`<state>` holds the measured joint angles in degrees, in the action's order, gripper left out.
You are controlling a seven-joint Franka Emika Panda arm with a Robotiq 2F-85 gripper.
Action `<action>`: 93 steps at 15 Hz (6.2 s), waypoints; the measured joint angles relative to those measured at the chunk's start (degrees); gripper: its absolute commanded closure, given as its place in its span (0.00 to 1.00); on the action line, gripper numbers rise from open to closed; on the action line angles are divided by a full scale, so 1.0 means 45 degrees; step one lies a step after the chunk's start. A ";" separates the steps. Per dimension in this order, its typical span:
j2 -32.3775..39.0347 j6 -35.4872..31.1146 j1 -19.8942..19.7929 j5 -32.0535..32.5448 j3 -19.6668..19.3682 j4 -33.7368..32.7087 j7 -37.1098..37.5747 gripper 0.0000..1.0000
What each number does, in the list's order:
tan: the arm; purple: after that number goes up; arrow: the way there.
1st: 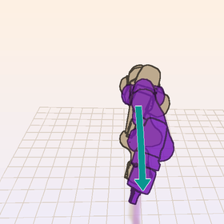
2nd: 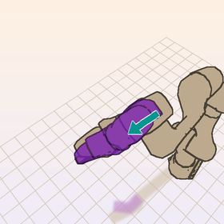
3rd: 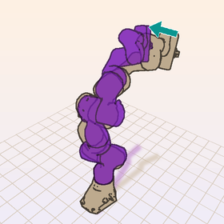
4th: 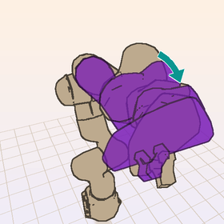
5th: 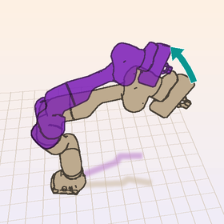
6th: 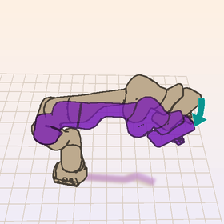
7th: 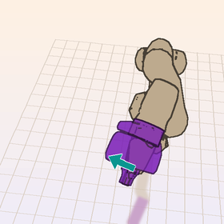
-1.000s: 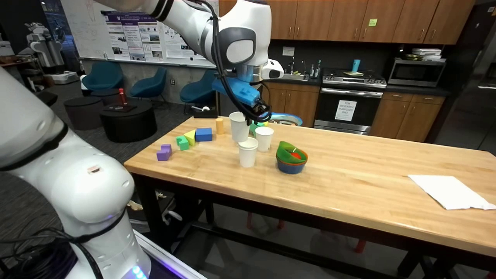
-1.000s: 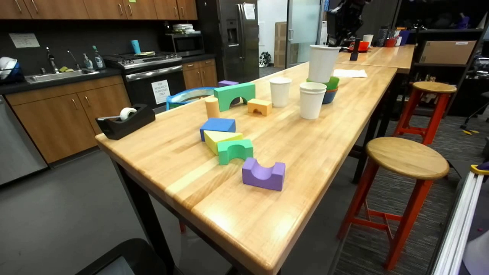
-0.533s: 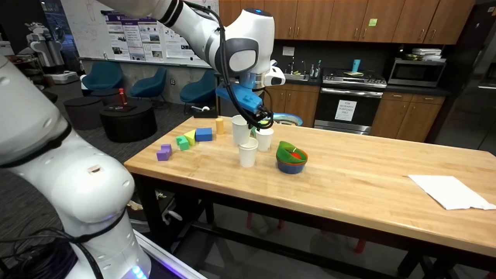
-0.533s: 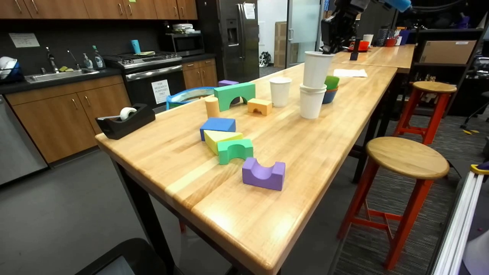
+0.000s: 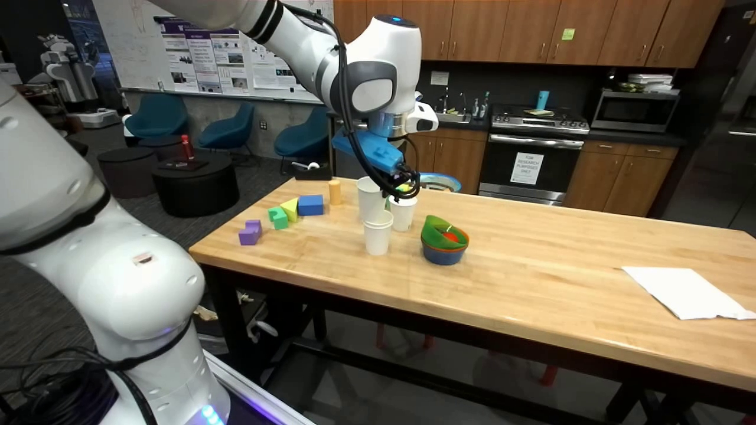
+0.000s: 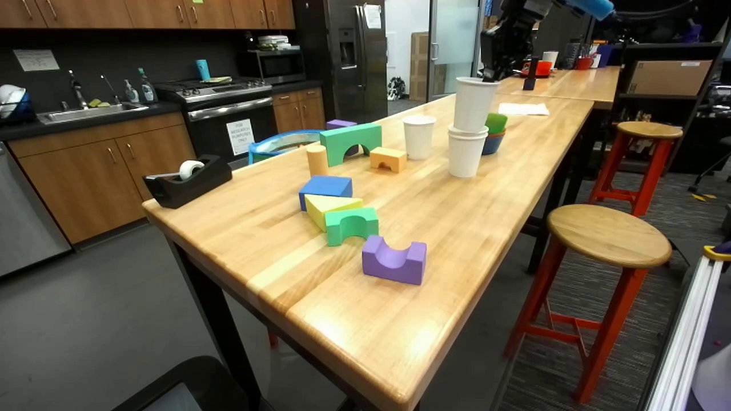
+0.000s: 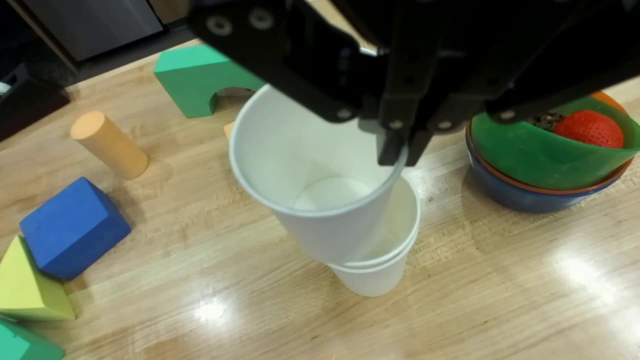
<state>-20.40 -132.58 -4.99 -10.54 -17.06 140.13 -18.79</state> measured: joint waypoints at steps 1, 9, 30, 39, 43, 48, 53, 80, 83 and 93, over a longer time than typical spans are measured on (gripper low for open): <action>0.0000 0.0000 -0.0020 0.0000 0.0000 -0.0003 -0.0002 0.99; 0.0299 -0.0001 -0.0033 -0.0012 -0.0001 -0.0033 -0.0005 0.99; 0.0393 -0.0002 -0.0153 -0.0019 -0.0007 -0.0356 -0.0005 0.99; 0.0653 -0.0027 -0.0260 -0.0020 -0.0040 -0.0378 -0.0005 0.99; 0.0883 -0.0044 -0.0259 -0.0033 -0.0040 -0.0478 -0.0004 0.66; 0.1201 -0.0226 -0.0254 -0.0033 -0.0035 -0.0522 -0.0005 0.34; 0.1299 -0.0706 -0.0251 0.0005 0.0195 -0.0534 0.0007 0.02; 0.1772 -0.2677 -0.0656 0.4134 0.3099 -0.0734 0.4816 0.00; 0.2235 -0.0309 -0.0083 0.2179 0.2751 -0.1628 0.3012 0.00; 0.4839 0.5766 -0.0508 0.0533 0.1905 -0.5802 0.1837 0.00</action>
<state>1.37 -106.63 -7.27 -8.14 -8.48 114.02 -10.52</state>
